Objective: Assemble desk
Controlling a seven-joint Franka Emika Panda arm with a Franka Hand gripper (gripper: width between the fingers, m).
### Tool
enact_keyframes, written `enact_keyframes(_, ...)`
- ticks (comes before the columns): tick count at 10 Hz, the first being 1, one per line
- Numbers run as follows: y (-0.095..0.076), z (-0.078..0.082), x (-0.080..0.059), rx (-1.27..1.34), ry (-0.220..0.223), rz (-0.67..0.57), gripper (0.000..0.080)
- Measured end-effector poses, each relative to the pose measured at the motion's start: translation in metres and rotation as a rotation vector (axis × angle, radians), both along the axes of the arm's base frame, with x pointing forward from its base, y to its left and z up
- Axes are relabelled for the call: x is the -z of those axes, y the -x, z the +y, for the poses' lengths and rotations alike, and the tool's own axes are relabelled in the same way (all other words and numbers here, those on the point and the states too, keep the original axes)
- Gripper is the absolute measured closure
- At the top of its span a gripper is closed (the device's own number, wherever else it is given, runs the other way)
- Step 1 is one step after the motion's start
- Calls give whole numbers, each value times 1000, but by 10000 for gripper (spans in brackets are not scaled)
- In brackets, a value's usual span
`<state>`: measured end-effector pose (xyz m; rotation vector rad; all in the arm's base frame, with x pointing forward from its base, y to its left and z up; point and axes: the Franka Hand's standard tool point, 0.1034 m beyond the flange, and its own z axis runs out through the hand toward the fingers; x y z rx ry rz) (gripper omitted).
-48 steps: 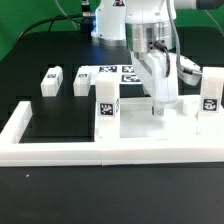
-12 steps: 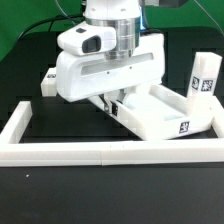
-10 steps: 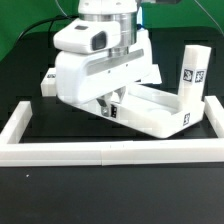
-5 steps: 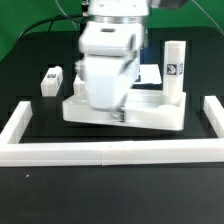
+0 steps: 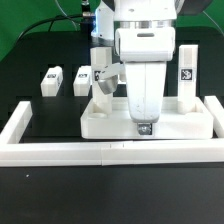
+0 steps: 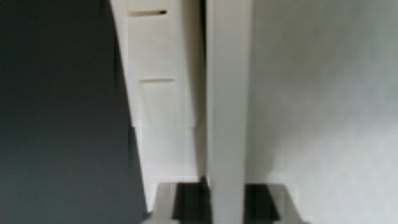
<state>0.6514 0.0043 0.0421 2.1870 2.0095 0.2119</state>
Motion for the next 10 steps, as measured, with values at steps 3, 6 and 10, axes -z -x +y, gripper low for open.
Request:
enact_keyframes(3,-2,8,2,-5,-5,0,742)
enact_keyframes(6,-5,24,12,-40,-1,6,742)
enact_keyframes(10,-6,24,13,-41,0,8,735)
